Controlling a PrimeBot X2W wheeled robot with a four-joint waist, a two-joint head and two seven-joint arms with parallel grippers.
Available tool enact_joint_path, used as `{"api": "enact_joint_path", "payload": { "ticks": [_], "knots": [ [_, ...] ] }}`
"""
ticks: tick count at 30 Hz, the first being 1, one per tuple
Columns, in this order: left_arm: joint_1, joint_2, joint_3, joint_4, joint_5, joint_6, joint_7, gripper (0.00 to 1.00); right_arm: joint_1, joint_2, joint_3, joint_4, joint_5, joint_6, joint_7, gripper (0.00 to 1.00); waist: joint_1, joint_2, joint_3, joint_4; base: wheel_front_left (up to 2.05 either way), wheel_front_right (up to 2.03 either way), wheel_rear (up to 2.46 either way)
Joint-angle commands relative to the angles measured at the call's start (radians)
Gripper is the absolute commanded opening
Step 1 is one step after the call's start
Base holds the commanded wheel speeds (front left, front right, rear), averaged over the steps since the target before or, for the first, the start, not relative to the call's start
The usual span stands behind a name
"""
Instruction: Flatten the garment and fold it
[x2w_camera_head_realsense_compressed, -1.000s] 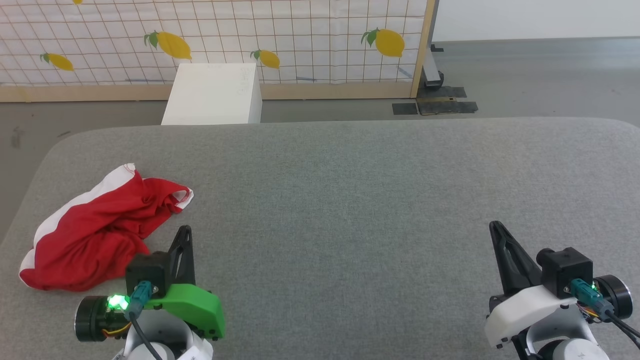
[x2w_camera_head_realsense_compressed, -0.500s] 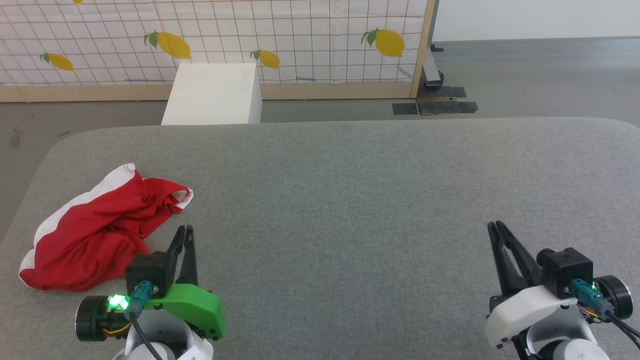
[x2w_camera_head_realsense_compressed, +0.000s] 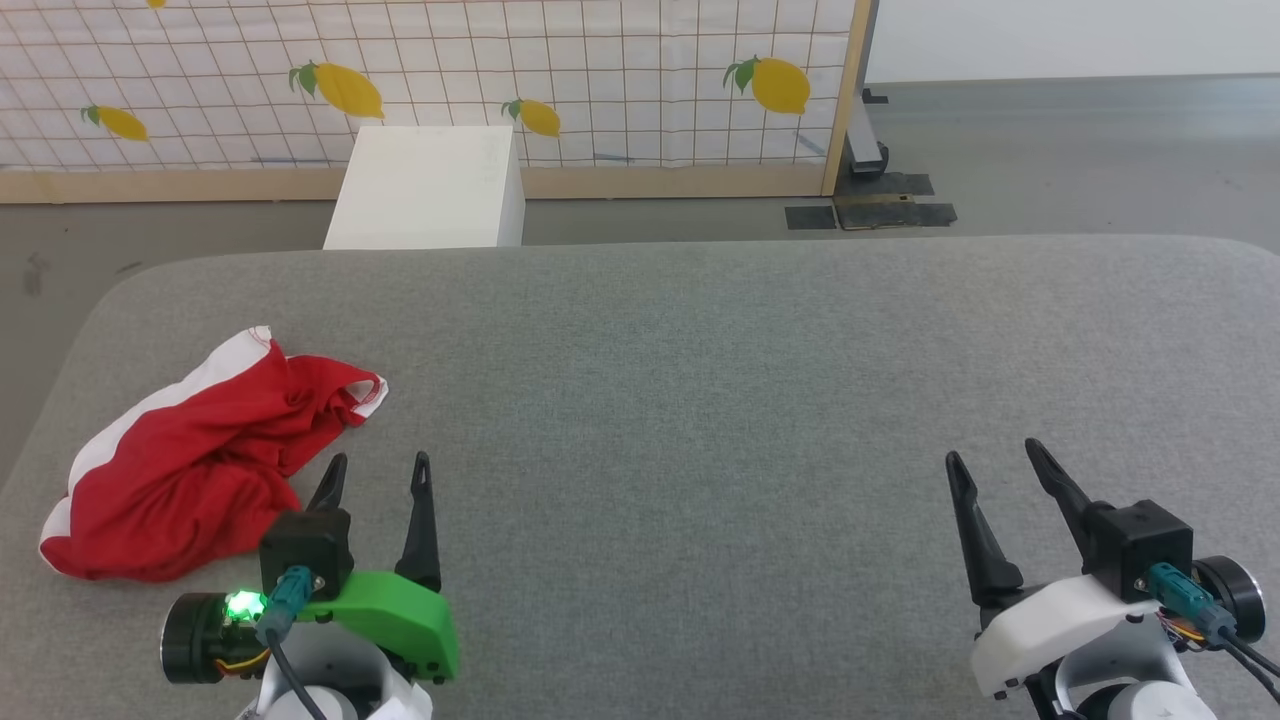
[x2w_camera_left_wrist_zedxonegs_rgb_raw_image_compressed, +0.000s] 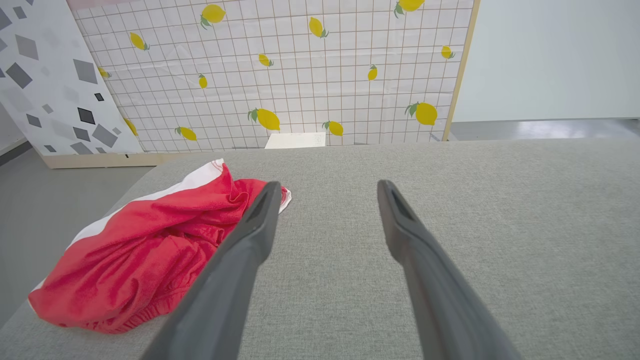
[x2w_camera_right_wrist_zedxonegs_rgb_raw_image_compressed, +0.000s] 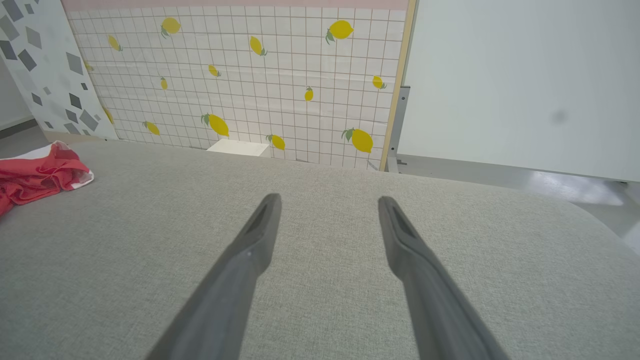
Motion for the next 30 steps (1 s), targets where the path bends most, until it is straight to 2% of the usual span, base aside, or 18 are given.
{"api": "enact_joint_path", "payload": {
  "ticks": [1, 13, 30],
  "knots": [
    [-0.001, 0.0, -0.005, 0.004, -0.004, 0.008, -0.01, 1.0, 0.008, 0.0, -0.002, 0.004, 0.014, 0.0, -0.012, 1.0, 0.0, 0.0, 0.0, 0.002, 0.0, 0.0, 0.0],
    [0.0, 0.0, -0.011, 0.014, -0.011, 0.016, -0.034, 1.0, 0.017, 0.0, -0.003, 0.01, 0.037, 0.0, -0.037, 1.0, 0.0, 0.0, 0.001, 0.034, 0.0, 0.0, 0.0],
    [0.007, -0.001, -0.013, 0.025, -0.02, 0.025, -0.069, 1.0, 0.024, 0.001, -0.009, 0.026, 0.066, 0.0, -0.071, 1.0, 0.0, 0.0, 0.009, 0.136, 0.0, 0.0, 0.0]
  ]
}}
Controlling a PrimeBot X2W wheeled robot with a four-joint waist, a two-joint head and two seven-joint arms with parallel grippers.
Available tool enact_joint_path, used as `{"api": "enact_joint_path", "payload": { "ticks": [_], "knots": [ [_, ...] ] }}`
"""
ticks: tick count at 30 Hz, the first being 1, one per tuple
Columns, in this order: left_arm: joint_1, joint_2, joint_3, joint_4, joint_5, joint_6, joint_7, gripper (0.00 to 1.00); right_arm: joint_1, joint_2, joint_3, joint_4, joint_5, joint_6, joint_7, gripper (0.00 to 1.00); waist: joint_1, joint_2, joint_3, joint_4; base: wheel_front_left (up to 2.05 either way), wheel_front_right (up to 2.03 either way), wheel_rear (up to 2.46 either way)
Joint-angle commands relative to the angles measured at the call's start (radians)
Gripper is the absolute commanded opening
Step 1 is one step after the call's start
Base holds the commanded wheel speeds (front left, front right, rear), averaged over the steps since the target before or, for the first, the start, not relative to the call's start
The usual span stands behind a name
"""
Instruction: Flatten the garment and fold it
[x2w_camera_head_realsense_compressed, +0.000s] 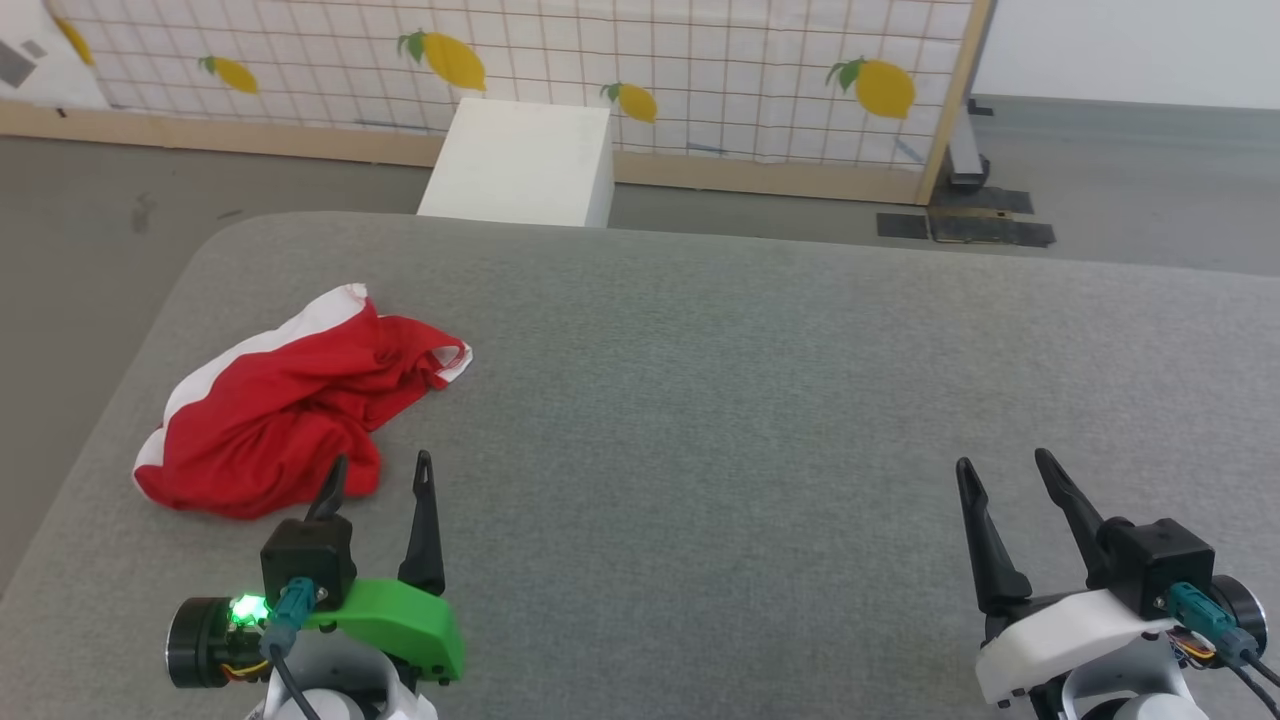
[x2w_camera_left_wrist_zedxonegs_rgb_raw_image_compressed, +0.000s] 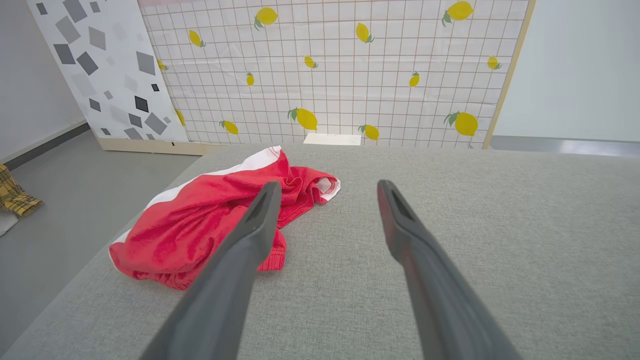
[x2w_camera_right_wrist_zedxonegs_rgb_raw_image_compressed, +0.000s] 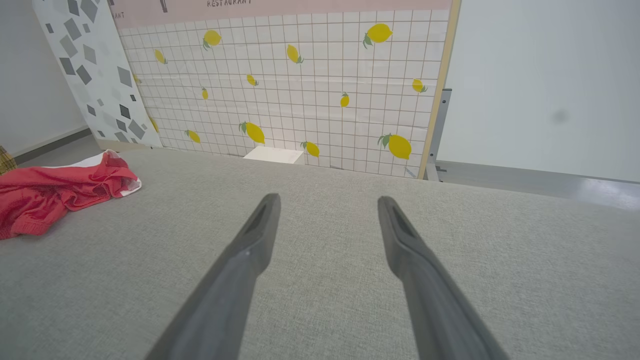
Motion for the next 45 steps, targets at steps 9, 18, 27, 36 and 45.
{"api": "enact_joint_path", "payload": {
  "ticks": [9, 18, 27, 36, 45],
  "knots": [
    [0.01, -0.001, -0.004, 0.011, -0.015, 0.013, -0.026, 1.0, 0.013, 0.001, -0.004, 0.013, 0.024, -0.001, -0.029, 1.0, 0.0, -0.0001, 0.003, 0.08, 0.0, 0.0, 0.0],
    [0.017, -0.001, -0.002, 0.015, -0.021, 0.021, -0.045, 1.0, 0.016, 0.001, -0.003, 0.024, 0.039, -0.001, -0.047, 1.0, 0.0, -0.0001, 0.007, 0.148, 0.0, 0.0, 0.0],
    [0.024, -0.002, -0.005, 0.022, -0.025, 0.027, -0.063, 1.0, 0.019, 0.001, 0.0, 0.036, 0.058, -0.001, -0.065, 1.0, 0.0, -0.0001, 0.007, 0.207, 0.0, 0.0, 0.0],
    [0.02, -0.002, -0.005, 0.035, -0.042, 0.032, -0.081, 1.0, 0.016, 0.002, 0.005, 0.044, 0.072, -0.001, -0.083, 1.0, 0.0, -0.0001, 0.023, 0.234, 0.0, 0.0, 0.0],
    [-0.08, 0.007, 0.018, 0.118, -0.08, 0.02, -0.098, 1.0, 0.017, 0.002, -0.013, 0.045, 0.072, -0.001, -0.102, 1.0, 0.0, -0.0001, 0.053, 0.238, 0.0, 0.0, 0.0]
  ]
}}
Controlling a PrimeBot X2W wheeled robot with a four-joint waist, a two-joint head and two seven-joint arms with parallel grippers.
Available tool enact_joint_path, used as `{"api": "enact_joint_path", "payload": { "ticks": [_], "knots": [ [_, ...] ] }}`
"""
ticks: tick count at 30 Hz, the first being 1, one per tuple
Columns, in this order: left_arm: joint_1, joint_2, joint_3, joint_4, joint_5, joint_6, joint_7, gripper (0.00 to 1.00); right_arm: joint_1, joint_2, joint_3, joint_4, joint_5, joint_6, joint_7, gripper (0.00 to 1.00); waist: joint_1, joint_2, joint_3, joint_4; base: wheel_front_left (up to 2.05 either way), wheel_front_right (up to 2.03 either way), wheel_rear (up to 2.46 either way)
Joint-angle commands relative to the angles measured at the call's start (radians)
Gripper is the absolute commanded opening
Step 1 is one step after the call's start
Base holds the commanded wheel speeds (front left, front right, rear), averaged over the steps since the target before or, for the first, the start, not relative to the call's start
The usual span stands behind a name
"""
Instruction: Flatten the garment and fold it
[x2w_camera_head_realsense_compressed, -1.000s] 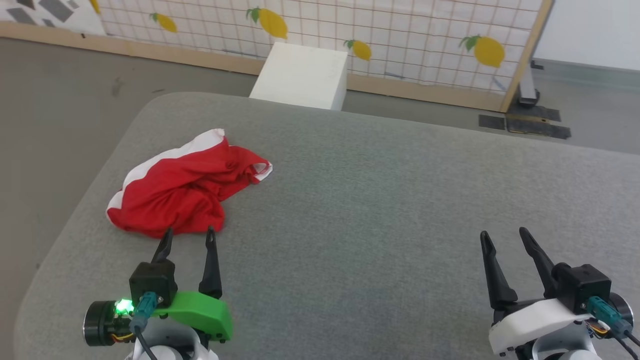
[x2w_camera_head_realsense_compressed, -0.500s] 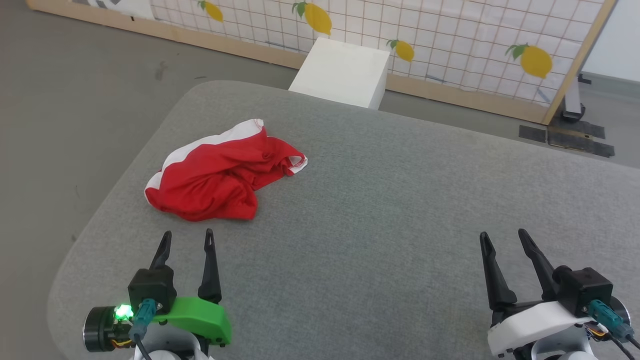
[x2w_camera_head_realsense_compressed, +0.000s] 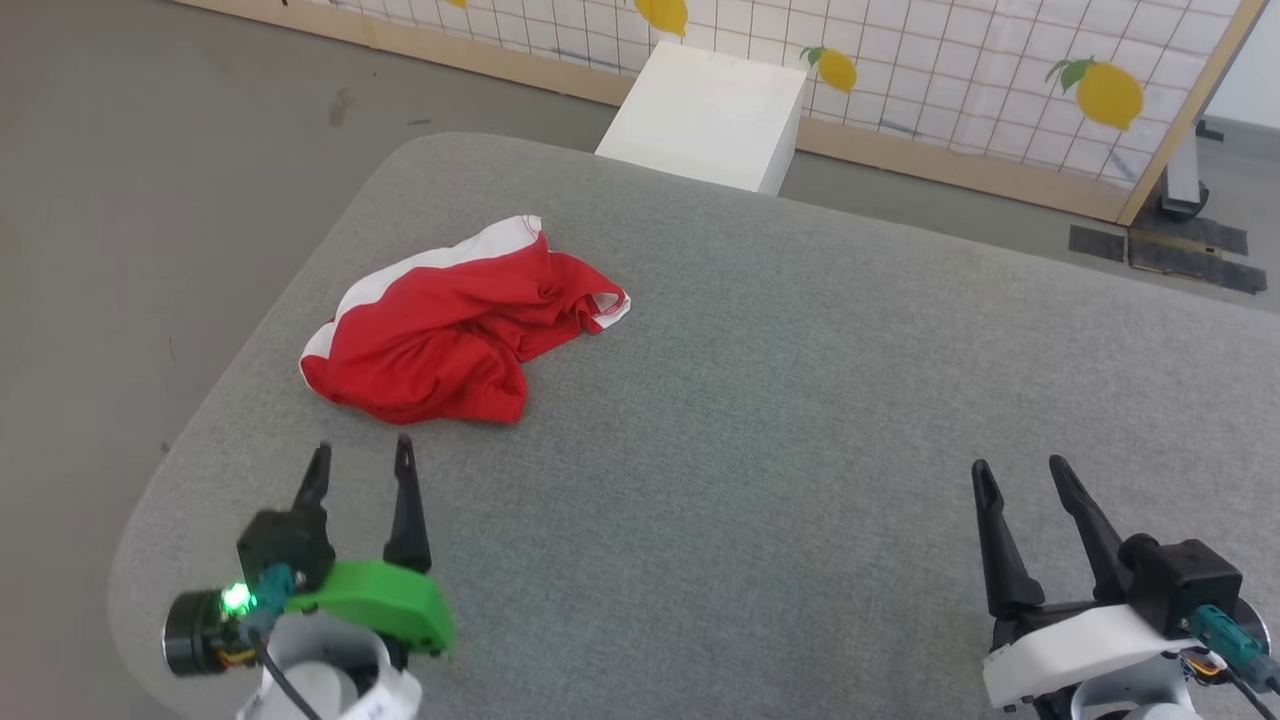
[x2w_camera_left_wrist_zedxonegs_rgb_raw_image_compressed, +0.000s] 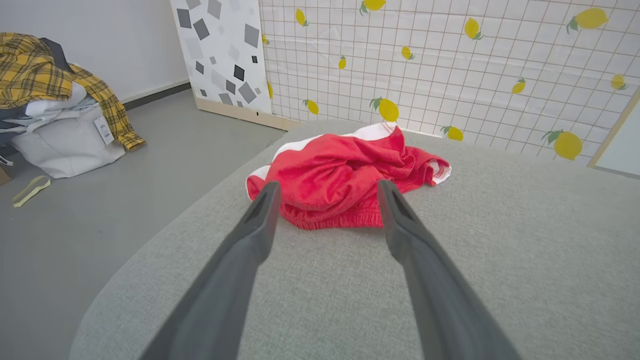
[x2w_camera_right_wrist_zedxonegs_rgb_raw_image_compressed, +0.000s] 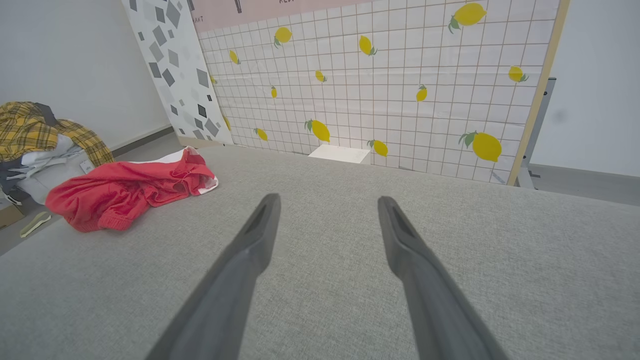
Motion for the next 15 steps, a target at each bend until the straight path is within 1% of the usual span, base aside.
{"api": "enact_joint_path", "payload": {
  "ticks": [1, 7, 15],
  "knots": [
    [-0.047, 0.008, 0.006, 0.022, -0.015, -0.003, -0.007, 1.0, 0.012, 0.001, -0.005, 0.003, 0.006, -0.001, -0.014, 1.0, 0.0, 0.0, 0.009, 0.001, 0.0, 0.0, 0.0],
    [-0.213, 0.043, 0.036, 0.152, -0.07, -0.022, 0.071, 1.0, 0.007, 0.001, -0.015, 0.001, 0.002, -0.001, -0.026, 1.0, 0.0, 0.0, 0.045, -0.009, 0.0, 0.0, 0.0],
    [-0.425, 0.094, 0.098, 0.385, -0.175, -0.027, 0.26, 1.0, -0.008, 0.001, -0.022, -0.009, -0.015, -0.001, -0.04, 1.0, 0.0, 0.0, 0.121, -0.046, 0.0, 0.0, 0.0]
  ]
}}
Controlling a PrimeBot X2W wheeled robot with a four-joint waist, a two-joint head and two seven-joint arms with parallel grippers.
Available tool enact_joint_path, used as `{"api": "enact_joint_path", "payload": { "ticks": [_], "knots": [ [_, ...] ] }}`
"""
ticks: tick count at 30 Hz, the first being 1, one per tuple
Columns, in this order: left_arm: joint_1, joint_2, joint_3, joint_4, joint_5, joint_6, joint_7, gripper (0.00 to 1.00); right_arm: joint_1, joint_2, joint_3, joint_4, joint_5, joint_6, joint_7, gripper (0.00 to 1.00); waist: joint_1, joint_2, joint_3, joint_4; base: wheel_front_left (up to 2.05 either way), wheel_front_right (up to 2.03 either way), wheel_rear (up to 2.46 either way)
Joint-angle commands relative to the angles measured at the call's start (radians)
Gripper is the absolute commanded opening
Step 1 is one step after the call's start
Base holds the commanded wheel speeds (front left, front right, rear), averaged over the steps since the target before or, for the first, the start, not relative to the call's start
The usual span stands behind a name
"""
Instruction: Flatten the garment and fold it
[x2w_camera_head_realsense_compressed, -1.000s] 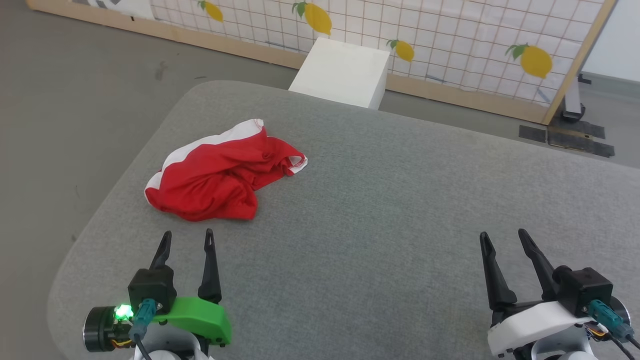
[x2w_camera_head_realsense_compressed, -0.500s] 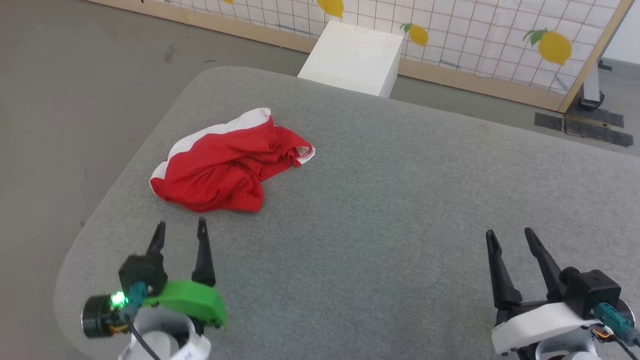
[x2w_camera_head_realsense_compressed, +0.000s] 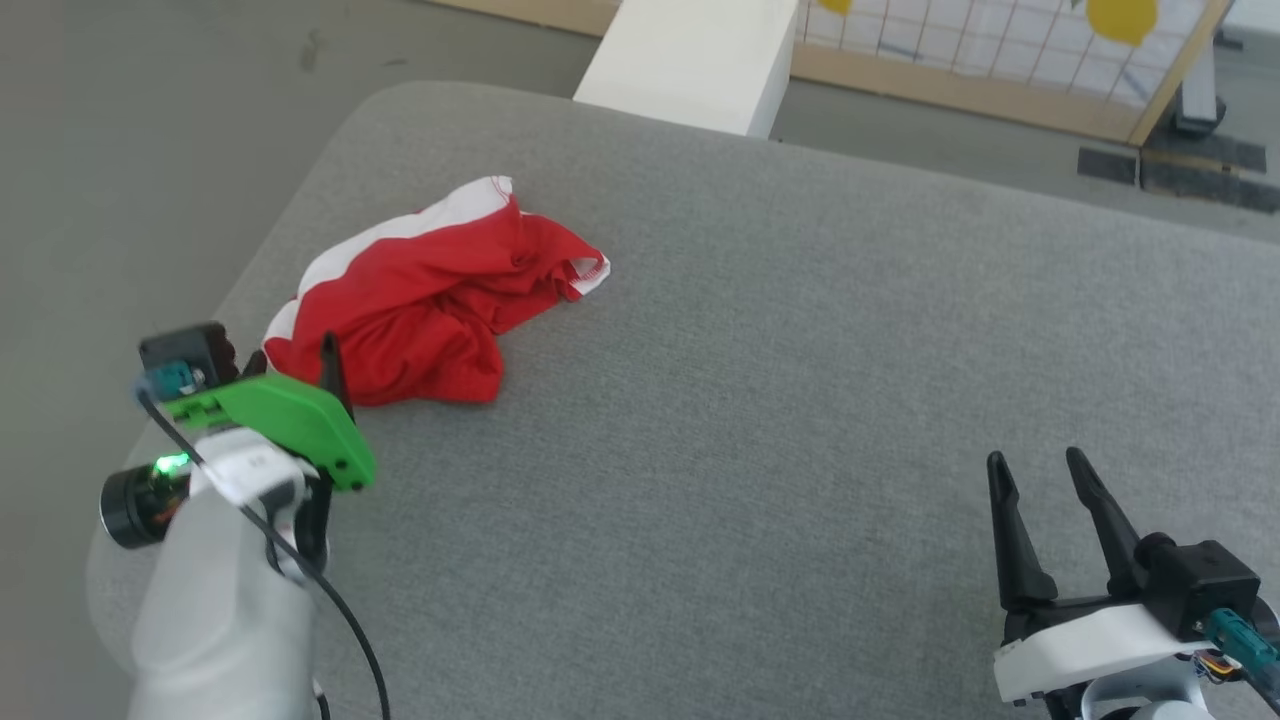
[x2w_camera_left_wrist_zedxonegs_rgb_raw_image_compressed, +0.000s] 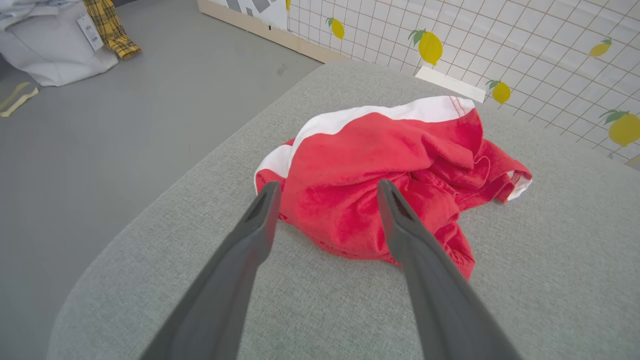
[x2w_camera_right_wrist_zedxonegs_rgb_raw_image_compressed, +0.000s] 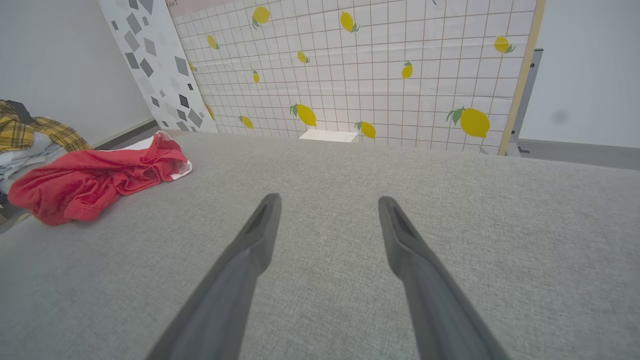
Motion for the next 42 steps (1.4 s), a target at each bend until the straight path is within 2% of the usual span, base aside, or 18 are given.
{"api": "enact_joint_path", "payload": {
  "ticks": [1, 7, 12, 18, 19, 20, 21, 25, 31, 35, 42],
  "knots": [
    [-0.05, 0.012, 0.011, 0.035, -0.024, -0.003, 0.023, 1.0, -0.009, 0.0, -0.005, -0.008, -0.006, -0.001, -0.009, 1.0, 0.0, 0.0, 0.043, -0.023, 0.0, 0.0, 0.0],
    [-0.171, 0.029, 0.038, 0.168, -0.093, 0.009, 0.173, 1.0, -0.015, 0.0, -0.02, -0.042, -0.021, -0.001, -0.001, 1.0, 0.0, 0.0, 0.113, -0.033, 0.0, 0.0, 0.0],
    [-0.231, 0.04, 0.024, 0.268, -0.115, 0.017, 0.309, 1.0, -0.018, 0.0, -0.03, -0.07, -0.025, -0.001, 0.003, 1.0, 0.0, 0.0, 0.158, -0.021, 0.0, 0.0, 0.0],
    [-0.275, 0.031, 0.0, 0.354, -0.135, 0.002, 0.391, 1.0, -0.025, 0.0, -0.035, -0.079, -0.022, -0.001, 0.002, 1.0, 0.0, 0.0, 0.189, 0.015, 0.0, 0.0, 0.0],
    [-0.281, 0.028, 0.0, 0.366, -0.142, 0.0, 0.402, 0.86, -0.027, 0.0, -0.033, -0.079, -0.021, -0.001, 0.002, 1.0, 0.0, 0.0, 0.191, 0.021, 0.0, 0.0, 0.0],
    [-0.29, 0.026, 0.004, 0.372, -0.152, -0.003, 0.397, 0.33, -0.028, 0.0, -0.031, -0.079, -0.02, -0.001, 0.001, 1.0, 0.0, 0.0, 0.192, 0.028, 0.0, 0.0, 0.0],
    [-0.297, 0.025, 0.007, 0.376, -0.159, -0.006, 0.389, 0.0, -0.03, 0.0, -0.03, -0.079, -0.019, -0.001, 0.0, 1.0, 0.0, 0.0, 0.193, 0.033, 0.0, 0.0, 0.0],
    [-0.331, 0.021, 0.019, 0.377, -0.193, -0.051, 0.332, 0.0, -0.034, 0.001, -0.028, -0.073, -0.011, -0.001, -0.007, 1.0, 0.0, 0.0, 0.188, 0.055, 0.0, 0.0, 0.0],
    [-0.371, 0.023, 0.023, 0.32, -0.207, -0.107, 0.169, 0.0, -0.034, 0.001, -0.019, -0.041, 0.005, -0.001, -0.017, 1.0, 0.0, 0.0, 0.152, 0.062, 0.0, 0.0, 0.0],
    [-0.421, 0.039, 0.015, 0.266, -0.207, -0.125, 0.09, 0.0, -0.033, 0.001, -0.009, -0.015, 0.026, -0.001, -0.031, 1.0, 0.0, 0.0, 0.118, 0.057, 0.0, 0.0, 0.0],
    [-0.534, 0.066, -0.017, 0.164, -0.202, -0.141, 0.023, 0.0, -0.036, 0.001, 0.009, 0.038, 0.073, -0.001, -0.053, 1.0, 0.0, 0.0, 0.049, 0.027, 0.0, 0.0, 0.0]
  ]
}}
